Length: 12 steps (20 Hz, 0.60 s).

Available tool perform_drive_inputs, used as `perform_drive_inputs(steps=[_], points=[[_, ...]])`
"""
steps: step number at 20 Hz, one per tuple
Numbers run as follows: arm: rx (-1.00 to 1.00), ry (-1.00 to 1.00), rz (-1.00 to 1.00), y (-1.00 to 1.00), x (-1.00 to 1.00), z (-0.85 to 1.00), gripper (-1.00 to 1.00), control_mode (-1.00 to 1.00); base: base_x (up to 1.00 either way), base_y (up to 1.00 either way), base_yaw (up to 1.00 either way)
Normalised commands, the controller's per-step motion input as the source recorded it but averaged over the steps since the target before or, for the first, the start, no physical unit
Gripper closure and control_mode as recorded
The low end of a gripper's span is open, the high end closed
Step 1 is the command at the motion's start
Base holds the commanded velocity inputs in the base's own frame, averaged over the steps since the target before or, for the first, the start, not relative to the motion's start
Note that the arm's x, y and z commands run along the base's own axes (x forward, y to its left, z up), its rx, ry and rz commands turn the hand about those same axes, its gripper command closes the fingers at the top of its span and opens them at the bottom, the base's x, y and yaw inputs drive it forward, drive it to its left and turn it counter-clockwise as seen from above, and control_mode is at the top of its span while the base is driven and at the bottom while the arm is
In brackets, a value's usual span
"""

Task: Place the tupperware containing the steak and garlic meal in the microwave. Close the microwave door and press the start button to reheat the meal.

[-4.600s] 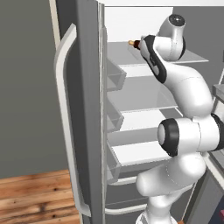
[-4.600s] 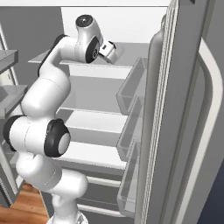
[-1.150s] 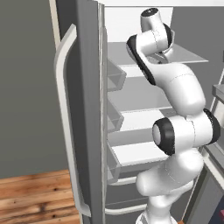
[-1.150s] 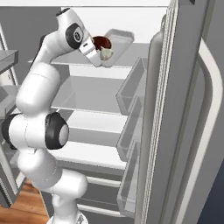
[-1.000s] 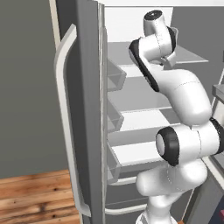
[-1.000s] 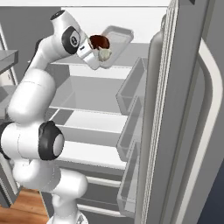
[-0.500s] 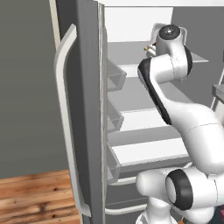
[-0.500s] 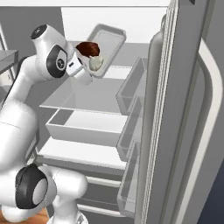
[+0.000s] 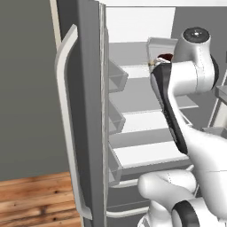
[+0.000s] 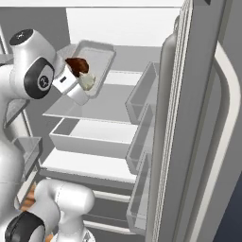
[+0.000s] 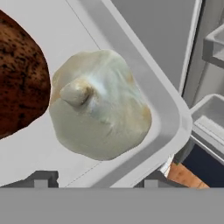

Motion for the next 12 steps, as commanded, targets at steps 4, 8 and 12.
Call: perform_drive_inputs(steps=[4, 8, 12], points=[[-0.07, 0.17, 0.22, 0.0, -0.89, -0.4, 1.0, -1.0, 0.0, 0.0, 0.0], [-0.04, 0.14, 0.26, 0.02, -0.84, -0.48, 1.0, -1.0, 0.0, 0.0, 0.0], [-0.01, 0.05, 0.08, 0.04, -0.35, -0.24, 1.0, -1.0, 0.0, 0.0, 0.0]])
